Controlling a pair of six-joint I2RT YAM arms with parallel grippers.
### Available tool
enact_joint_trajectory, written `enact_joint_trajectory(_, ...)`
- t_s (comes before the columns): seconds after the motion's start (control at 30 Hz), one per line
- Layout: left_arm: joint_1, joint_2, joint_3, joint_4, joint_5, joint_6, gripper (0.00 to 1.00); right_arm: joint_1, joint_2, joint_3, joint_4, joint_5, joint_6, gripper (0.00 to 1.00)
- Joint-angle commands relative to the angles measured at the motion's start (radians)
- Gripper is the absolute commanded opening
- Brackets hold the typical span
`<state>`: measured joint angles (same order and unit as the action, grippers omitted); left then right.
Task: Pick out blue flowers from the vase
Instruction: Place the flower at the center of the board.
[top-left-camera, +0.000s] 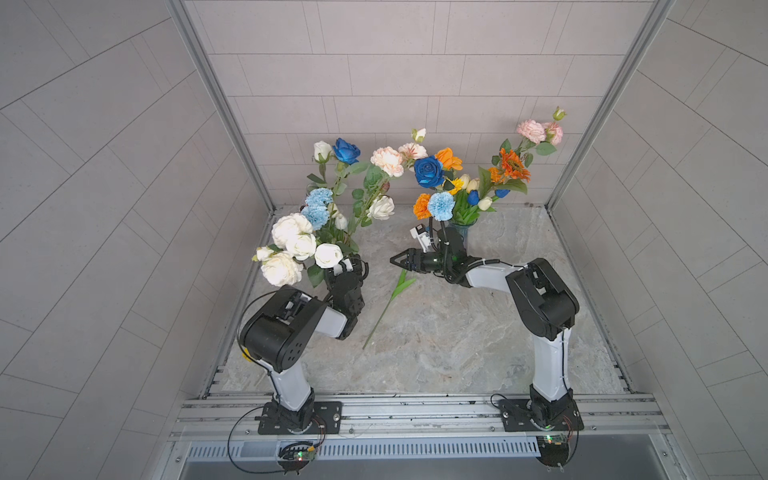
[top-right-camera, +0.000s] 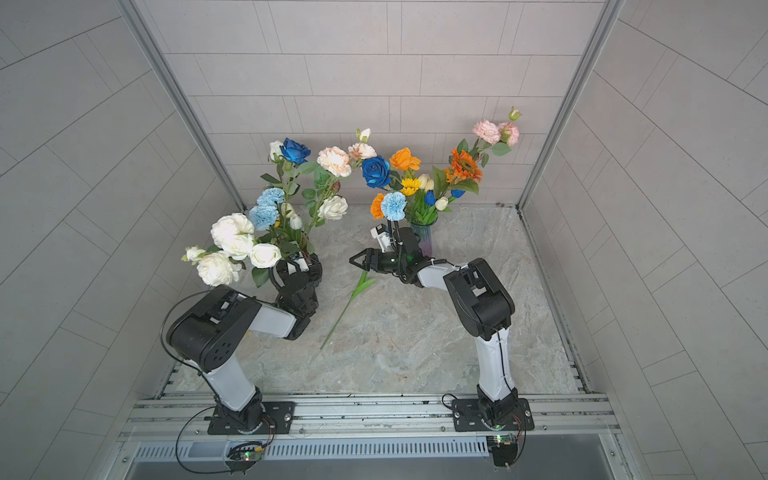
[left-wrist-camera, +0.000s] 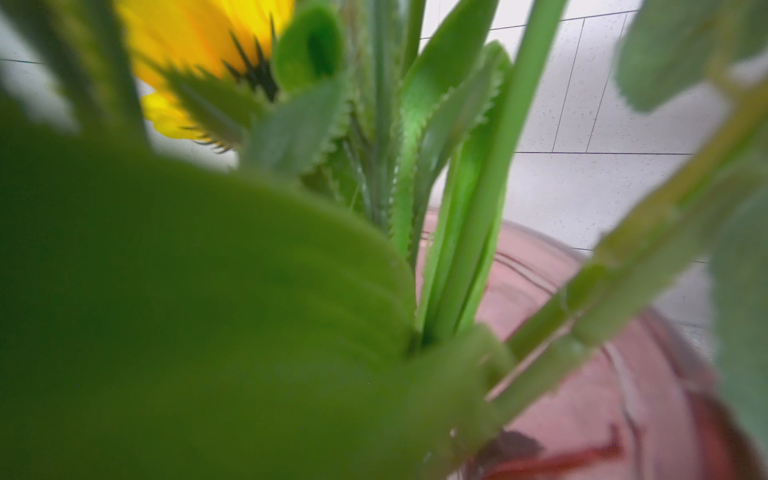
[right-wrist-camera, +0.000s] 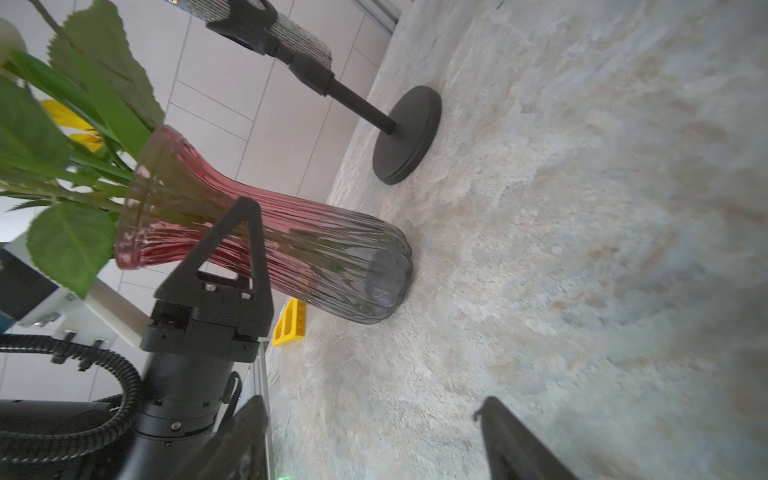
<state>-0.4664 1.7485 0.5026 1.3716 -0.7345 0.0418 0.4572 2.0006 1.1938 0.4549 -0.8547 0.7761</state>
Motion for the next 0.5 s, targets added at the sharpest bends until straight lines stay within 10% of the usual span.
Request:
enact_joint_trajectory(0.0, -0.009, -0.023, -0.009, -0.009, 0.012, 0.003, 0.74, 0.013, -0.093, -0.017, -0.099, 0.089, -0.094, 0.87)
enact_joint_trajectory(0.47, -0.009, -0.027, -0.01, -0.008, 0.01, 0.009, 0.74, 0.164, -0.096, 0.121, -0.576, 0.677, -0.325, 0.9)
